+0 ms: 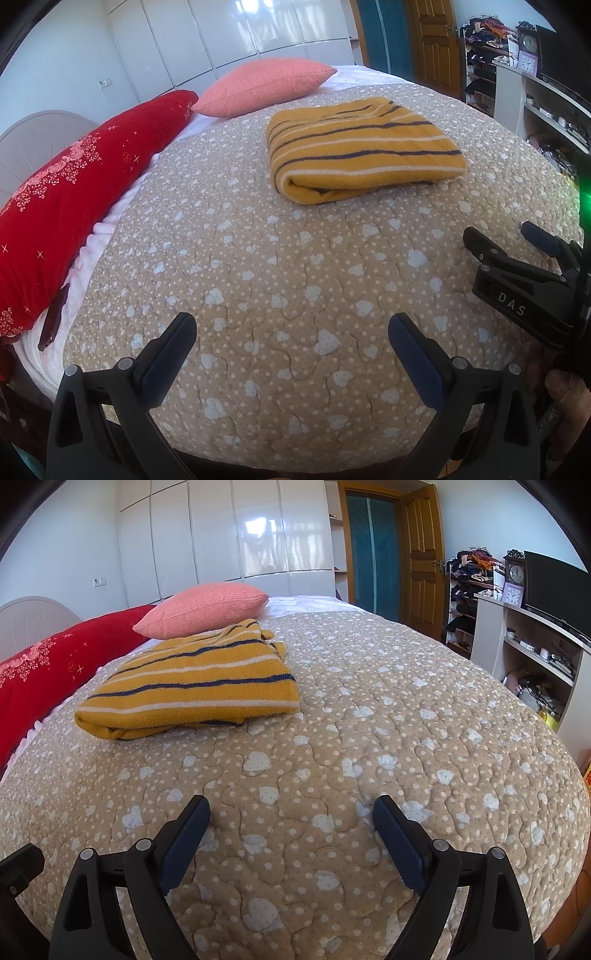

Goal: Fold small clothes

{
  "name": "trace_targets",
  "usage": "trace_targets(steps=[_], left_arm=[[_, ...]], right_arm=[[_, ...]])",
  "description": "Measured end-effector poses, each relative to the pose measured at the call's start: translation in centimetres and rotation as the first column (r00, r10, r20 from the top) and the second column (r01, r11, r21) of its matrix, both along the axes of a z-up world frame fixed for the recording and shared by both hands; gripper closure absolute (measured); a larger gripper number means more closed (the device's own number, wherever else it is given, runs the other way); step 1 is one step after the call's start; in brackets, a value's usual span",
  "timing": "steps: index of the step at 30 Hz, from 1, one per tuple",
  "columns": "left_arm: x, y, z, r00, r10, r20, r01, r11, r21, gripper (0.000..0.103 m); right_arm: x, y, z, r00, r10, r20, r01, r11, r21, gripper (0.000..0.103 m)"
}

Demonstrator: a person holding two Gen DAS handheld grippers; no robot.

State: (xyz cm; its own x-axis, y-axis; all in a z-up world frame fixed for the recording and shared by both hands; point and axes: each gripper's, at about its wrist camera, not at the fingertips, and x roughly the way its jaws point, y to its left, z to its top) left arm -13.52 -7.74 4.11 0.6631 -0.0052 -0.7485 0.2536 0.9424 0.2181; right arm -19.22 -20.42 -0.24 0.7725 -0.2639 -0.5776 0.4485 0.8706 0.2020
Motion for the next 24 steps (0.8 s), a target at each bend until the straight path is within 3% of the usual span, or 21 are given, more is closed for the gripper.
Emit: trace_targets(steps=[24], left_arm=[[0.1,-0.4,-1.2,0.999,-0.011,-0.053,0.011,1.000,-0.002,0.000]], right_arm=[[0.3,0.2,-0.3,1.000,0.006,-0.004,-0.006,1.000,-0.020,0.007]])
